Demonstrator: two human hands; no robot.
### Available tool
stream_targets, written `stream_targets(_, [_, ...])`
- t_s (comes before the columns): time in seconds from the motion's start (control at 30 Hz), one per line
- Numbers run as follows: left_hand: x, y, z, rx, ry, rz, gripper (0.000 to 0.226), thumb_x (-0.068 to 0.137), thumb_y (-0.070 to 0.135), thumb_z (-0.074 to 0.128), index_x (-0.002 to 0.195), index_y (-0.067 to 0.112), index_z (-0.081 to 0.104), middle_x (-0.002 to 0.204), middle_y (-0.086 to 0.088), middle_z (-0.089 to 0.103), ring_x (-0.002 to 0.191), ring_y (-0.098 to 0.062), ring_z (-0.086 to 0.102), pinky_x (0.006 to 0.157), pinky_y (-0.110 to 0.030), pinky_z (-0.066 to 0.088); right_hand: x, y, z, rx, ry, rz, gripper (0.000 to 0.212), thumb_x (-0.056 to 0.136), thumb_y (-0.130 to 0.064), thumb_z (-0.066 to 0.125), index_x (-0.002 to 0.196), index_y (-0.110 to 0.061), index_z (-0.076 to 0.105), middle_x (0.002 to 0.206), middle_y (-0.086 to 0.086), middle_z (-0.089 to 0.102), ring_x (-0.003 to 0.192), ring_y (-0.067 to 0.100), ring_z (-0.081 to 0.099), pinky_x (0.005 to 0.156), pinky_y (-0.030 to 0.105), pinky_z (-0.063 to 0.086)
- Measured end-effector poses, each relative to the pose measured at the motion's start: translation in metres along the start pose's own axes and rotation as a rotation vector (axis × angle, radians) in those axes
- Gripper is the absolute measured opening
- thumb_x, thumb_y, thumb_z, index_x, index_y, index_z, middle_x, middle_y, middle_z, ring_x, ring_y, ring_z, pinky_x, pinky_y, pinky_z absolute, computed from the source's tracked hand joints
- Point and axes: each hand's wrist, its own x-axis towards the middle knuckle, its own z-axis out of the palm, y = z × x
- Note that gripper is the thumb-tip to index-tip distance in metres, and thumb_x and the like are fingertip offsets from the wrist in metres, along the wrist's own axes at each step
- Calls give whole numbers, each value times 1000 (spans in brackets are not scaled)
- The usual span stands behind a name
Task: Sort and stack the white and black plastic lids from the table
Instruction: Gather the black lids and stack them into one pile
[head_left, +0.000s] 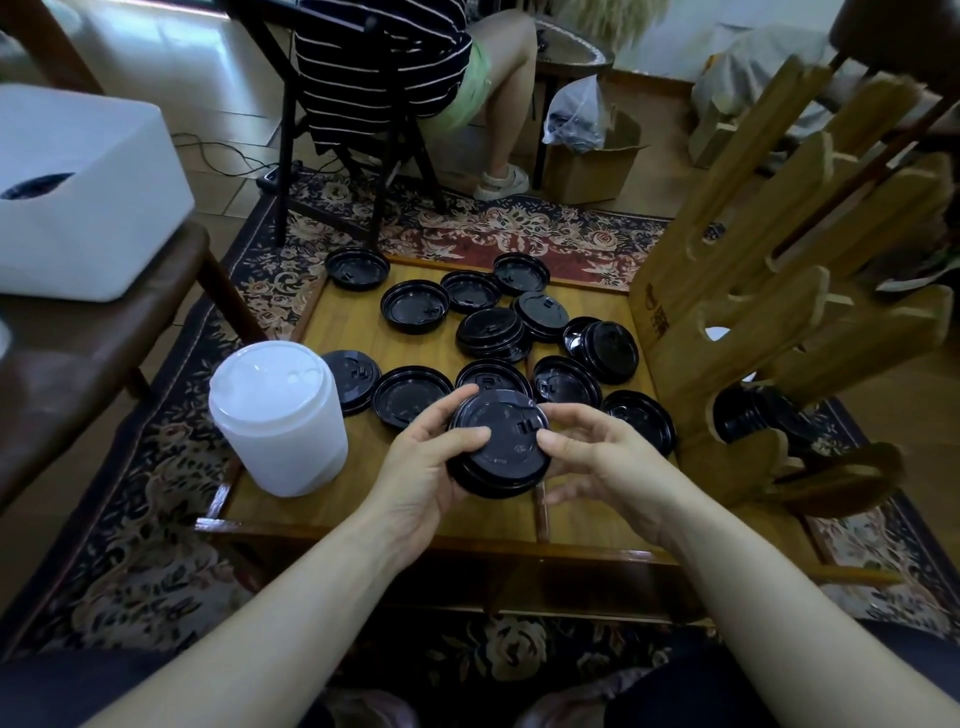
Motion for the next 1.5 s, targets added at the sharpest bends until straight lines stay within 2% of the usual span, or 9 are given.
stream_targets(0.13, [1,0,0,0,-18,-13,49,89,-5,57,132,18,61,117,-7,74,94,-22,73,75,-36,62,2,1,-1,-6,9,1,35,91,-9,65,126,-11,58,102,16,69,74,19,68,55,30,57])
stream_targets(0.4, [-1,-3,0,150,-75,-1,47,96,0,53,135,27,55,126,-3,69,110,-21,68,86,-38,59,2,5,-4,-10,29,-30,39,91,-9,65,129,-12,57,108,20,68,86,25,68,62,30,59])
stream_targets(0.57, [-1,-6,-1,237,-102,-19,51,98,10,54,144,29,44,135,-1,62,115,-22,67,91,-49,58,1,6,-7,-4,27,-43,36,91,-11,65,127,-14,59,106,17,69,83,22,69,62,29,58])
stream_targets(0.73, [-4,-5,-1,306,-101,35,65,82,29,63,144,28,46,132,3,64,112,-17,68,92,-55,56,1,7,-9,4,29,-46,32,91,-6,64,123,-14,61,97,13,68,80,20,71,61,28,57])
stream_targets(0.9, [-2,-8,-5,286,-94,10,54,85,17,66,137,28,56,128,2,67,112,-23,69,90,-53,58,1,8,-11,-18,17,-31,30,92,-3,62,120,-14,62,98,16,67,79,22,69,59,28,57])
stream_targets(1.1, [0,-7,-8,319,-95,-9,38,78,20,70,116,25,72,113,0,75,107,-21,70,87,-37,58,-1,9,-13,-117,-87,-5,30,92,2,60,117,-15,65,90,12,66,70,14,67,58,26,53])
stream_targets(1.23, [0,-7,-9,324,-83,11,43,77,23,73,120,26,70,118,-1,74,113,-23,68,95,-42,56,2,10,-13,-136,-63,-57,31,92,0,62,118,-17,65,82,6,67,69,12,67,59,26,53])
stream_targets(1.33, [0,-6,-10,350,-187,-74,61,75,14,82,129,33,63,124,8,71,114,-18,68,94,-46,56,2,10,-17,-140,-58,-99,30,92,-3,62,119,-15,64,85,6,70,70,12,67,60,26,54])
stream_targets(1.5, [-2,-7,-6,336,-143,-43,70,76,-10,74,127,35,62,118,9,73,106,-13,71,75,-31,60,9,16,-21,-175,7,-116,21,94,-15,62,115,-18,66,100,9,72,86,18,70,67,32,57])
